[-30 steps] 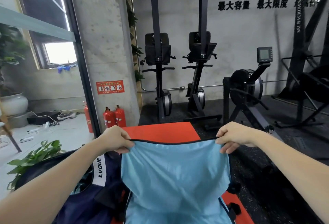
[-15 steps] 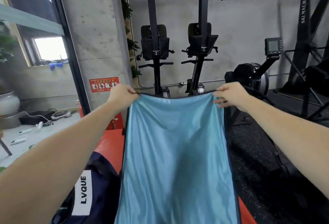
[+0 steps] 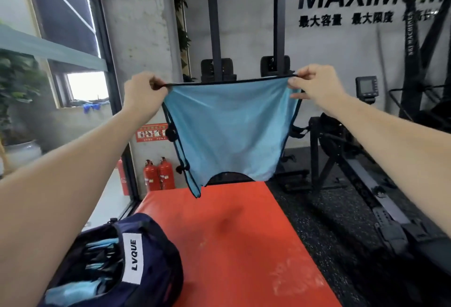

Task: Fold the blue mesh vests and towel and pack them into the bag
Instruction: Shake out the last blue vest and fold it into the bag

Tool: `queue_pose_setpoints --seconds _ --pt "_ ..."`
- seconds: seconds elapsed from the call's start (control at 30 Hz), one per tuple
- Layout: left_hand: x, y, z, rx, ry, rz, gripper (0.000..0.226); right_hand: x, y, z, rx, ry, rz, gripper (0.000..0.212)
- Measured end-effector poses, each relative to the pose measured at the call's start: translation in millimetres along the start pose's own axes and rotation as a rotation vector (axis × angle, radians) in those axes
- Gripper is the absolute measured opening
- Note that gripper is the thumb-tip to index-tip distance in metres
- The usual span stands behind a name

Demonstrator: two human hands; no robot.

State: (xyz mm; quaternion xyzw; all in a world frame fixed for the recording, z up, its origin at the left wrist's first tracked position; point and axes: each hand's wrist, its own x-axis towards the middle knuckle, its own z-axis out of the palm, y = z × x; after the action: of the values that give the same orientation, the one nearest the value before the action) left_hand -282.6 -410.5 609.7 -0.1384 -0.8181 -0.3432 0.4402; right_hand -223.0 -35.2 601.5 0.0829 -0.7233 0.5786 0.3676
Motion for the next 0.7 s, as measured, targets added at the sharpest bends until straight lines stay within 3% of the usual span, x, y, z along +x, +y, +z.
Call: queue_pose_setpoints --seconds 0.13,0.3,0.53,0.63,0.7 --pt "-66 -9 -15 -0.108 -0.102 -0.045 0.009 -65 17 -9 0.007 -0.040 0.050 0.016" --pt "-208 -51 -13 -0.176 -0.290 -0.131 0.033 -190 82 -31 -0.184 -0.184 0.208 0.008" --pt "-411 -93 -15 -0.061 -0.451 -0.131 0.045 -353 156 -68 -0.490 -0.475 0.443 0.012" --pt "-449 -100 -16 -0.022 -0.519 -0.172 0.049 -389 166 -74 -0.592 -0.496 0.456 0.018" --pt "-467 -101 -21 0.047 -0.621 -0.158 0.038 -408 170 -76 -0.668 -0.499 0.445 0.022"
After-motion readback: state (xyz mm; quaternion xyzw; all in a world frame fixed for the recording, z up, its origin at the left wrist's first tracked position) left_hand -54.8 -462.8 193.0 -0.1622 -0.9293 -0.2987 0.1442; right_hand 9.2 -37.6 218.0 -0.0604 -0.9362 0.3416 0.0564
